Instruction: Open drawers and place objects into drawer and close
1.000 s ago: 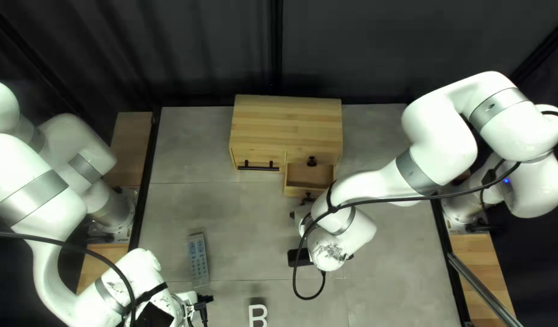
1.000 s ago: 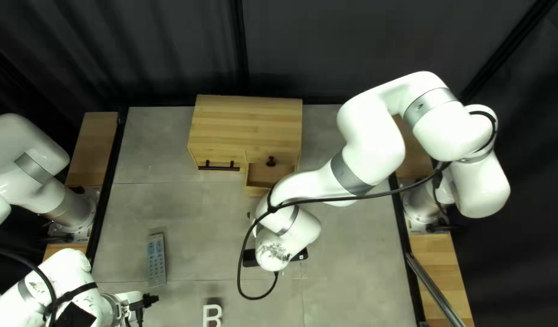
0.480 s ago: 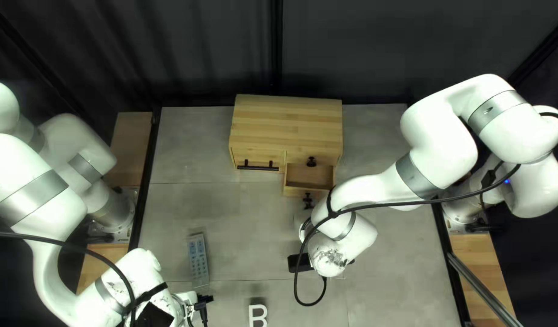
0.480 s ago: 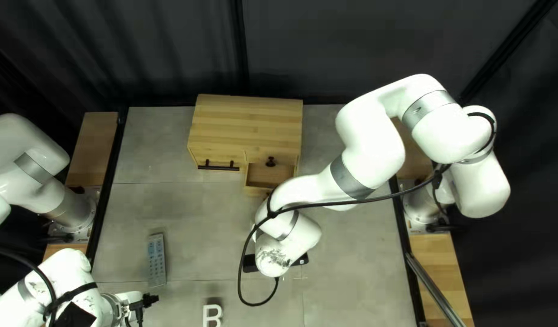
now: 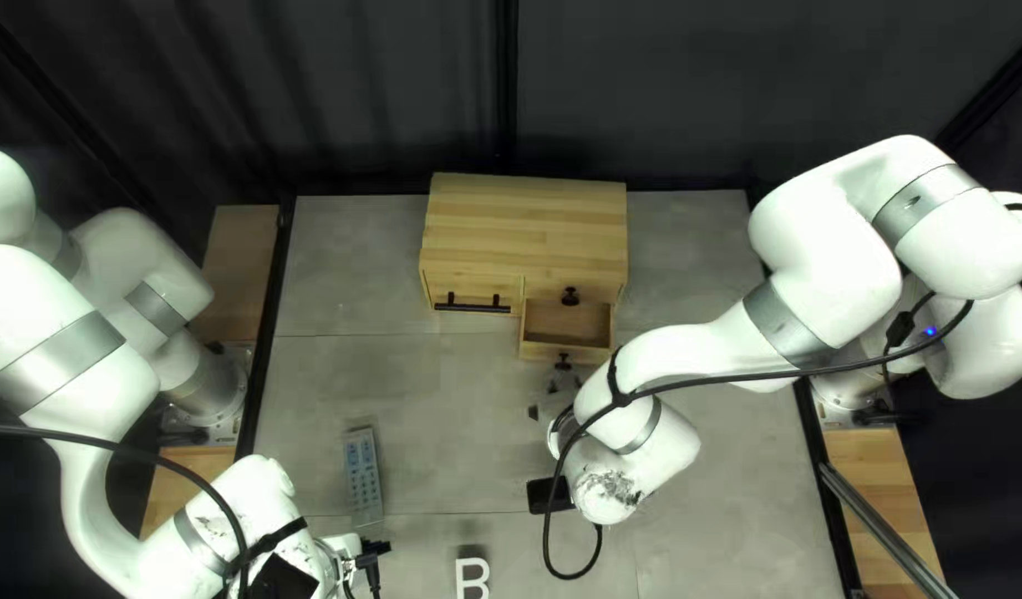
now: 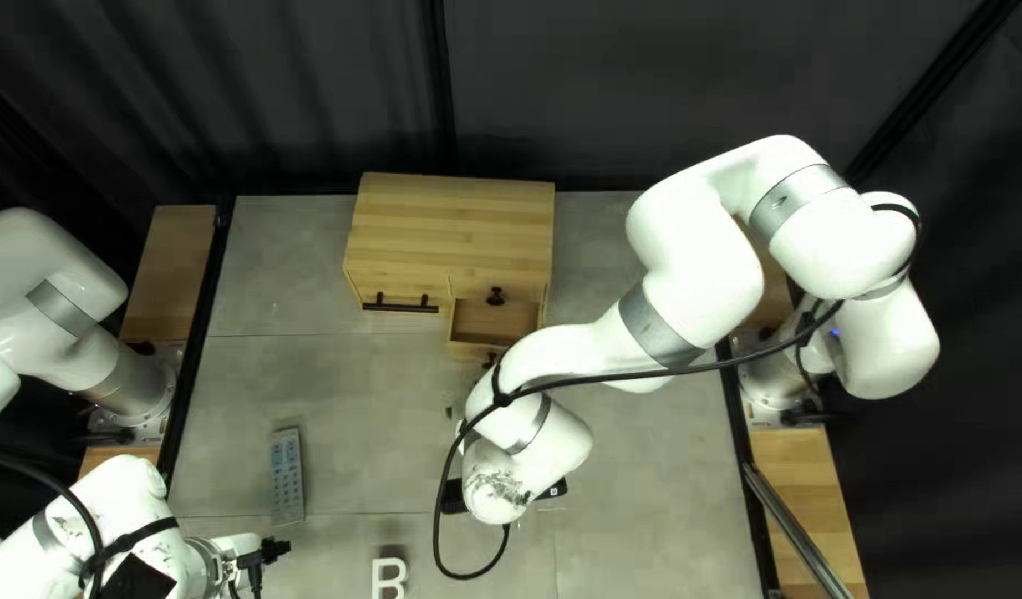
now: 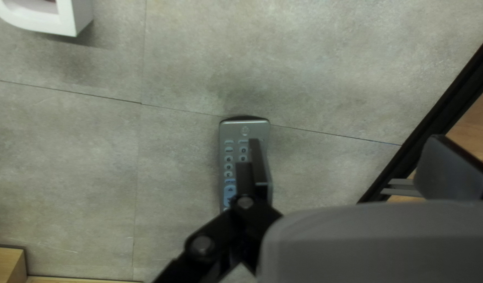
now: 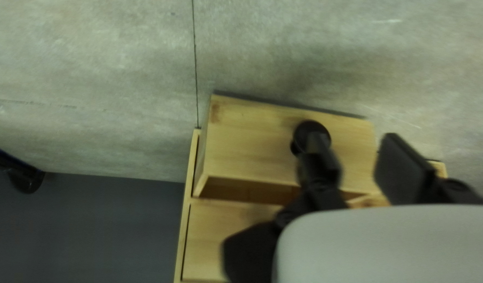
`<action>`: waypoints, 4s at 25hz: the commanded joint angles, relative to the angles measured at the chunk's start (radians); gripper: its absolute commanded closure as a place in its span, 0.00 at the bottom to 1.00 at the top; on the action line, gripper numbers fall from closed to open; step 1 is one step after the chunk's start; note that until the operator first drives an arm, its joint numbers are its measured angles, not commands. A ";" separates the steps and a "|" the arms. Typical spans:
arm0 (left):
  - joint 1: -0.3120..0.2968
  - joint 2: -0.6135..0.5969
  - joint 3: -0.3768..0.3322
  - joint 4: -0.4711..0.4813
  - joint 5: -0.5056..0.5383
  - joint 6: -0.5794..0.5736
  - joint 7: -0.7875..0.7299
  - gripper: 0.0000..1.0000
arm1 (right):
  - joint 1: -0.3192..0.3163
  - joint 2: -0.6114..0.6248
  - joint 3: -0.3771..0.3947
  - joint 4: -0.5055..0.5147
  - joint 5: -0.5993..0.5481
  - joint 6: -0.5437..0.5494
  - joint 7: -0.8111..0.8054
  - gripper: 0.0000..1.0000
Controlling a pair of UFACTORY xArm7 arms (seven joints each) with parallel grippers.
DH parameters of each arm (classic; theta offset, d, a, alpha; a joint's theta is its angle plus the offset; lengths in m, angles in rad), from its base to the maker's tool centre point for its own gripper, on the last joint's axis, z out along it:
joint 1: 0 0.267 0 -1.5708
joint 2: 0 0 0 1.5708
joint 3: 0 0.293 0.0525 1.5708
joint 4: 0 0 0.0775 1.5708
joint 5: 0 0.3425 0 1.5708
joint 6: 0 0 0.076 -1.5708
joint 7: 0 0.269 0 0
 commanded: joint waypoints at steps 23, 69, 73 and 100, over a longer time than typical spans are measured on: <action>0.000 0.000 0.000 0.000 0.000 0.000 0.000 0.00 | -0.144 -0.178 -0.026 -0.208 0.167 -0.423 -0.998 0.00; 0.000 0.000 0.000 0.000 0.000 0.000 0.000 0.00 | -0.108 -0.046 -0.178 0.181 0.475 0.294 0.138 0.00; 0.000 0.000 0.000 0.000 0.000 0.000 0.000 0.00 | -0.142 -0.046 -0.218 0.177 0.605 0.276 0.360 0.00; 0.000 0.000 0.000 0.000 0.000 0.000 0.000 0.00 | -0.033 -0.173 -0.190 -0.047 0.469 -0.090 0.895 0.00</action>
